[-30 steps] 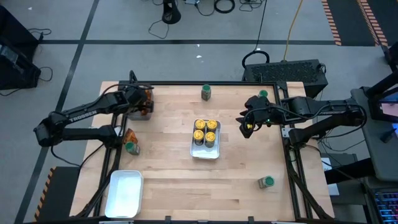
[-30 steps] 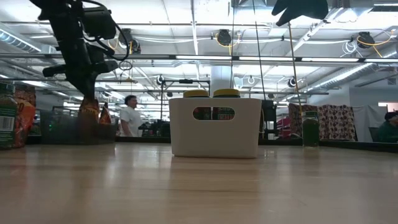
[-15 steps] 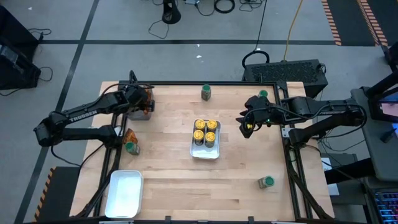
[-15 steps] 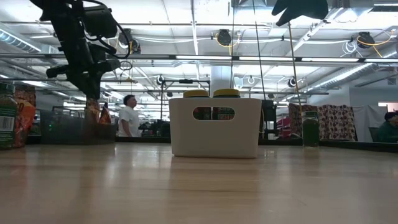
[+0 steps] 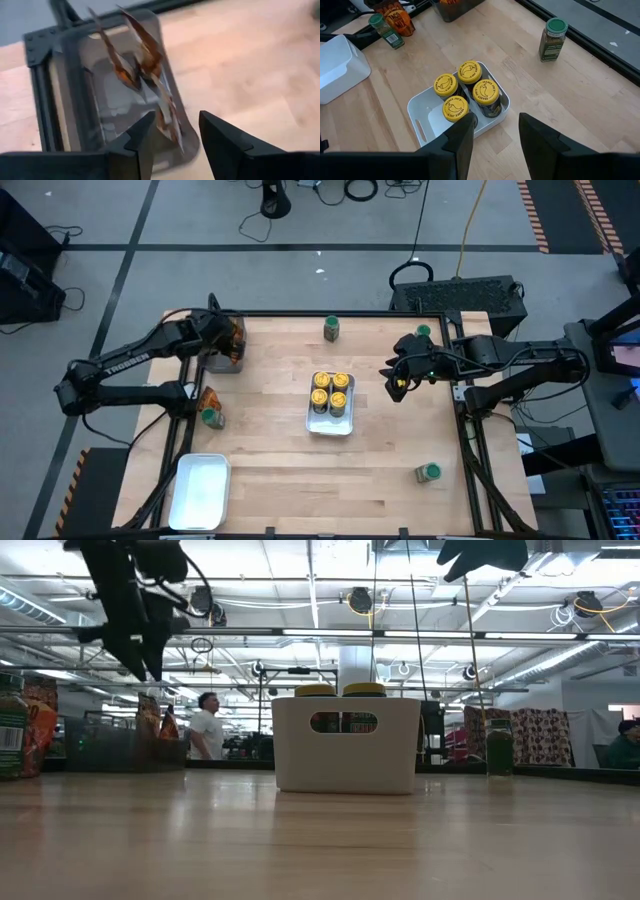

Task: Sort spices by type
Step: Put the brown spice pouch into the black transparent bin

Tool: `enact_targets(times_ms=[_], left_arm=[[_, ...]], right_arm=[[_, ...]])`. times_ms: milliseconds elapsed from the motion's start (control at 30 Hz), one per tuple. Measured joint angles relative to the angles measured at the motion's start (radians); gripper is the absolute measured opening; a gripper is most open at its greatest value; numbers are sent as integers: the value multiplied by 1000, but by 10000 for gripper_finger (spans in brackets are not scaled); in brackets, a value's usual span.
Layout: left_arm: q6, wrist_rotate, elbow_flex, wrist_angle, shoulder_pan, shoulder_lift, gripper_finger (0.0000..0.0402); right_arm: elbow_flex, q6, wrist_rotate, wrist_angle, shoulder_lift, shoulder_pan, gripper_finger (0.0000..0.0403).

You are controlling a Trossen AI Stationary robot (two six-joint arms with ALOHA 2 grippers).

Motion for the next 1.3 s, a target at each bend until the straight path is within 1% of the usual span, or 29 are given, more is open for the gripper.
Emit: enact_targets(times_ms=[133,233,333,400,567,767,1000,1300], left_arm=[[84,172,58,-109,0,0,158],[88,289,77,-222,0,0,158],[81,376,79,-342,0,0,158],[68,403,79,-414,0,0,158],[66,430,79,-520,-12,0,157],[64,453,79,-566,-56,0,157],[37,467,79,-574,-118,0,157],[-14,446,79,-576,-171,0,157]], right_arm=[[0,0,0,0,0,0,137],[0,0,0,0,0,0,137],[0,0,0,0,0,0,137],[0,0,0,0,0,0,137],[0,0,0,0,0,0,137],[0,1,0,0,0,0,137],[0,3,0,0,0,0,137],[0,-2,0,0,0,0,137]])
